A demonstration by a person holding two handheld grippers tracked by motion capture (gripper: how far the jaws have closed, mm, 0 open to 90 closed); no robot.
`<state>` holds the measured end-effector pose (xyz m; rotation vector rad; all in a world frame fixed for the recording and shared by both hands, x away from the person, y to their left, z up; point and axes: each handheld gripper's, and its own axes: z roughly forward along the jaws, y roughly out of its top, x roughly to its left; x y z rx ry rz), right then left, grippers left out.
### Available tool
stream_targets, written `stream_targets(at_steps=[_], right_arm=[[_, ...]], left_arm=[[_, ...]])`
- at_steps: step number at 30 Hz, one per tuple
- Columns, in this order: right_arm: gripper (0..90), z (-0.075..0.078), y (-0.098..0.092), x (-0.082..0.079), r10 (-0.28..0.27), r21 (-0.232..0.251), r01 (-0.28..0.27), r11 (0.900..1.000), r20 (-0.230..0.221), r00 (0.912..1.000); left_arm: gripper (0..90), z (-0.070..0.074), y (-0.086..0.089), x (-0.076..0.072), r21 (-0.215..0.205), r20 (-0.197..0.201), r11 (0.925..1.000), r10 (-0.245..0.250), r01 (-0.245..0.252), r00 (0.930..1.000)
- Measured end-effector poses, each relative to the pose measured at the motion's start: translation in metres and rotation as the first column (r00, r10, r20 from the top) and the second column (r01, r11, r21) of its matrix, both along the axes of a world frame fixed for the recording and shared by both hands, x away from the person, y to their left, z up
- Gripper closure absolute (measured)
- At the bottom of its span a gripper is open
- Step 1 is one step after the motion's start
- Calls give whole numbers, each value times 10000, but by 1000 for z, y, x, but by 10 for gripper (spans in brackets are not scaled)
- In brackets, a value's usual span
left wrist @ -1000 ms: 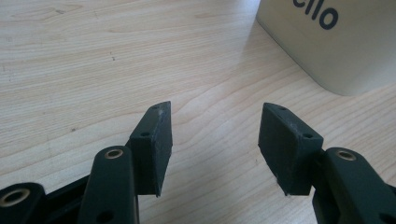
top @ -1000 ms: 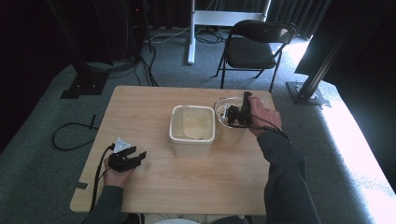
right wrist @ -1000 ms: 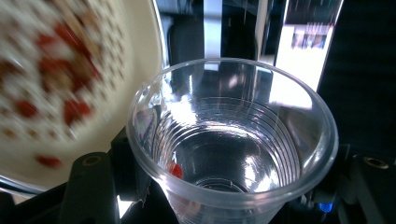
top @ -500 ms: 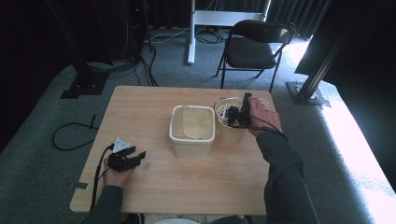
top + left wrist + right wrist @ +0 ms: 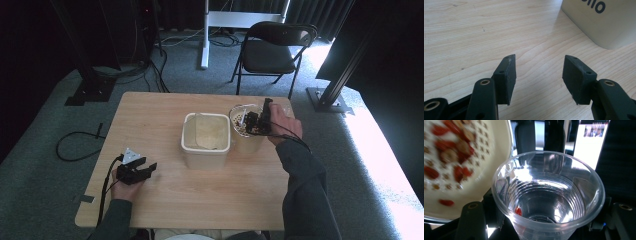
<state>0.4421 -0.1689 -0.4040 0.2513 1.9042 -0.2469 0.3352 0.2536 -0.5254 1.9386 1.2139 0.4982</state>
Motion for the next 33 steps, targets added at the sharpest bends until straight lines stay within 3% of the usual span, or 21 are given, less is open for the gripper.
stream_targets(at_steps=[1, 4, 7, 9, 13, 14, 15, 17, 18, 19, 20, 21, 23, 24, 25, 26, 28, 30, 31, 33], right_arm=[[322, 0, 0, -1, -69, 140, 69, 9999, 37, 10000], [323, -2, 12, -12, 1056, 24, -1055, 9944, -115, 9943], [322, 0, 10, -11, 802, 123, -803, 9967, 77, 9968], [321, 3, 1, -8, 381, 788, -392, 9961, 151, 9992], [320, 3, 1, -13, 752, 1038, -756, 9917, 83, 9971], [319, 8, -4, -12, 729, 2147, -735, 9739, 109, 9973], [318, 11, -8, -12, 692, 2783, -677, 9581, 47, 9976], [316, 19, -19, -12, 676, 4056, -605, 9120, -33, 9977], [316, 19, -19, -12, 676, 4056, -605, 9120, -33, 9977], [317, 23, -25, -13, 715, 4753, -610, 8777, -41, 9974], [318, 30, -35, -15, 842, 6076, -623, 7918, -74, 9964], [318, 33, -40, -15, 904, 6478, -636, 7591, -82, 9959], [318, 38, -50, -17, 964, 7413, -561, 6688, -116, 9953], [318, 40, -54, -18, 1026, 7704, -557, 6352, -127, 9946], [318, 42, -59, -19, 1134, 8151, -521, 5769, -167, 9934], [318, 43, -63, -19, 1213, 8431, -452, 5359, -239, 9923], [319, 43, -70, -20, 1423, 8883, -360, 4578, -333, 9893], [319, 43, -75, -21, 1581, 9177, -306, 3962, -354, 9868], [319, 42, -78, -21, 1683, 9358, -236, 3517, -384, 9850], [319, 40, -81, -21, 1814, 9546, -89, 2978, -474, 9823]], left_arm=[[455, -1, 1, 1, -54, -7, 10000, 40, -40, 10000], [455, -1, 0, 2, -35, -26, 10000, 42, -43, 10000], [455, 0, -1, 1, 41, -1, 10000, -9, 9, 10000], [455, 0, 0, 1, 22, -14, 10000, 13, -13, 10000], [455, 0, -2, 2, 40, -25, 10000, -21, 21, 10000], [455, 0, -2, 2, 64, -12, 10000, -27, 27, 10000], [455, 0, -2, 1, 77, -12, 10000, -29, 30, 10000], [455, 0, -1, 2, 30, -2, 10000, -6, 6, 10000], [455, 0, -1, 2, 30, -2, 10000, -6, 6, 10000], [455, 0, -1, 2, 12, -12, 10000, -7, 7, 10000], [455, 0, -1, 2, 25, 10, 10000, -12, 12, 10000], [455, 0, -1, 2, 33, -11, 10000, -23, 23, 10000], [455, 0, -2, 2, 30, -25, 10000, -26, 26, 10000], [455, 0, -2, 2, 40, -13, 10000, -40, 40, 10000], [455, 0, -2, 2, 36, -19, 10000, -29, 29, 10000], [455, 0, -2, 2, 27, -22, 10000, -26, 26, 10000], [455, 0, -2, 2, 19, -19, 10000, -23, 23, 10000], [455, 0, -3, 2, 41, -20, 10000, -43, 43, 10000], [455, 0, -3, 2, 50, -21, 10000, -45, 45, 10000], [455, 0, -3, 2, 38, -12, 10000, -47, 47, 10000]])
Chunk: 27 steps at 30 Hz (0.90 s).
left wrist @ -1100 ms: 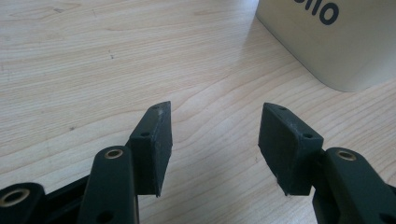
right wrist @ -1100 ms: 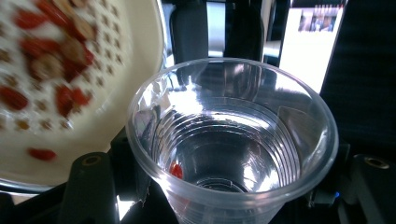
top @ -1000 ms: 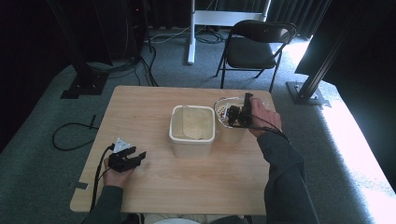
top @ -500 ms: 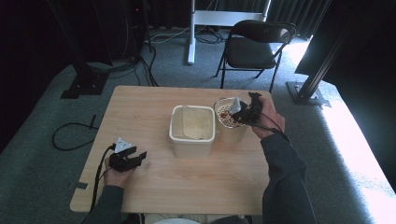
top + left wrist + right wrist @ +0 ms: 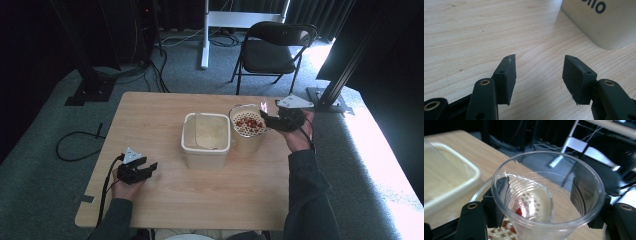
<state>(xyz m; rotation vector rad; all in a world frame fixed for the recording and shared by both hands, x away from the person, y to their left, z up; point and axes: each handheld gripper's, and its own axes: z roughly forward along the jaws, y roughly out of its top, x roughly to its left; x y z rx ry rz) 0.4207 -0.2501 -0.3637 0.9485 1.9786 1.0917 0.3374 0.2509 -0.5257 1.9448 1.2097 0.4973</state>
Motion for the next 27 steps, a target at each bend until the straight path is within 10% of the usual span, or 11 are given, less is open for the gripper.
stream_targets(at_steps=[6, 27], right_arm=[[319, -7, -5, -2, 353, 1342, -308, 9905, -313, 9989], [319, -13, 8, -13, 702, 1269, -670, 9897, -208, 9973]], left_arm=[[455, 0, 0, 0, -8, -3, 10000, -3, 3, 10000], [455, 0, -4, 3, 38, 15, 10000, -81, 81, 10000]])
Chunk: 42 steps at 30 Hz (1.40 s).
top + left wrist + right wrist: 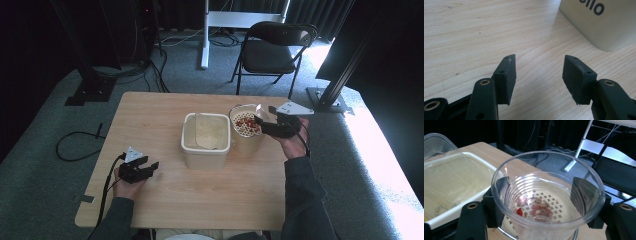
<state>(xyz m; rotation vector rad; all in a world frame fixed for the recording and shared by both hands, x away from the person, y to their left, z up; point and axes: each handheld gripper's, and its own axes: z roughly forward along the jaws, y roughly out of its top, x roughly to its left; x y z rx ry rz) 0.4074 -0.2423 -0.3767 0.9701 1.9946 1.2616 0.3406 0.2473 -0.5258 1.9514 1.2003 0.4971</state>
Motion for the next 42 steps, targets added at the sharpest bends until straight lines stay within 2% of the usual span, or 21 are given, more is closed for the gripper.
stream_targets(at_steps=[7, 20, 33, 42], right_arm=[[319, -2, 7, -1, 176, 37, -176, 9998, -12, 9998], [319, -7, 18, -5, 666, 506, -658, 9966, -152, 9977], [306, 0, 36, -11, 1296, 1053, -1286, 9861, -17, 9916], [305, 3, 57, -12, 1866, 1266, -1858, 9744, 57, 9824]], left_arm=[[455, 0, 2, -1, -34, -4, 10000, 27, -27, 10000], [455, 0, 2, -1, -54, -3, 10000, 55, -55, 10000], [455, 0, 2, -2, -44, 5, 10000, 63, -63, 10000], [455, 1, 3, -2, -60, 7, 9999, 89, -89, 10000]])
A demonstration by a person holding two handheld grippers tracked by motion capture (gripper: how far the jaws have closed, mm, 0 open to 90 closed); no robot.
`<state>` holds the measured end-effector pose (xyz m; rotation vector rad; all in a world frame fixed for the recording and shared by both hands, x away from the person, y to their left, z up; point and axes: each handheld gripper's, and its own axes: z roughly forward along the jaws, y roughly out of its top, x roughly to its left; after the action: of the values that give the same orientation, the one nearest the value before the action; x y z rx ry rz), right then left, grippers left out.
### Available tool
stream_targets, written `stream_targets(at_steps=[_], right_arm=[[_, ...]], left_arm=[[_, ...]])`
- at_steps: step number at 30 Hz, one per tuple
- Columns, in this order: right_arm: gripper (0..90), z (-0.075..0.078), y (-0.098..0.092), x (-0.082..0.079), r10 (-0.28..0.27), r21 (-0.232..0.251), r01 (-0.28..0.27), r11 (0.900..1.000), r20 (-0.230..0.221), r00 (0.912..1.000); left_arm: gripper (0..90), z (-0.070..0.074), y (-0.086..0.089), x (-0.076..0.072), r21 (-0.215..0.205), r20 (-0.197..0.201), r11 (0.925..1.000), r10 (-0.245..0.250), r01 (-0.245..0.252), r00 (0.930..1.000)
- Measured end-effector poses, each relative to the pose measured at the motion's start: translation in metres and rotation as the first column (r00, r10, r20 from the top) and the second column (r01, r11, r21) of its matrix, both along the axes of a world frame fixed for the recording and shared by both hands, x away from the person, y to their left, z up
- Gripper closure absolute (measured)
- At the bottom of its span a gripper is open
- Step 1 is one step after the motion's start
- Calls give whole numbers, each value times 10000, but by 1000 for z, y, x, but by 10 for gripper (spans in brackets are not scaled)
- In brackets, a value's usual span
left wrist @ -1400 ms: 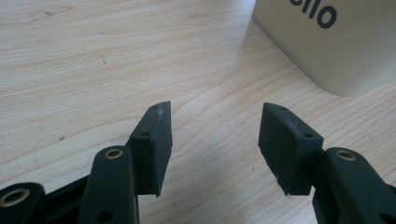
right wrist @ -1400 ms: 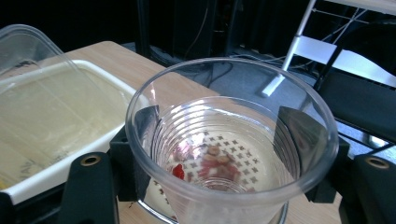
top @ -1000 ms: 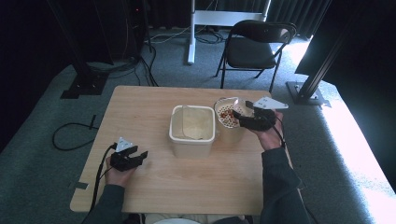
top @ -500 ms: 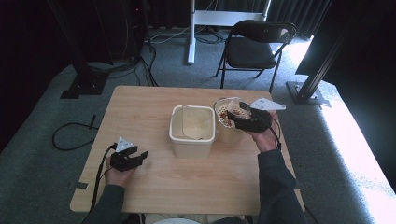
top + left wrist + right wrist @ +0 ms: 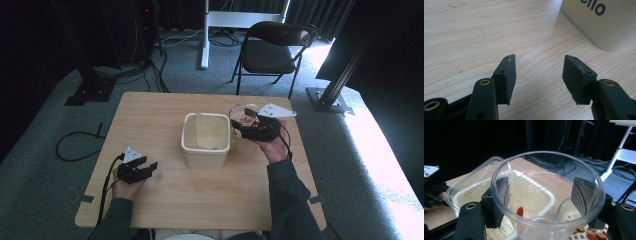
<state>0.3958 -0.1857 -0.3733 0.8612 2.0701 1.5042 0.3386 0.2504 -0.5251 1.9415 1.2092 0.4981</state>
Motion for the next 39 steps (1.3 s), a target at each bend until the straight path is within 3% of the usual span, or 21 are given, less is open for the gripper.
stream_targets(at_steps=[19, 39], right_arm=[[301, 5, 45, 8, 974, 291, -971, 9949, -78, 9952], [244, -3, 67, 18, 1240, 429, -1216, 9917, -598, 9905]], left_arm=[[454, 1, 2, 0, -33, 47, 10000, 54, -54, 10000], [455, 1, 3, -1, -63, 34, 9998, 180, -180, 9998]])
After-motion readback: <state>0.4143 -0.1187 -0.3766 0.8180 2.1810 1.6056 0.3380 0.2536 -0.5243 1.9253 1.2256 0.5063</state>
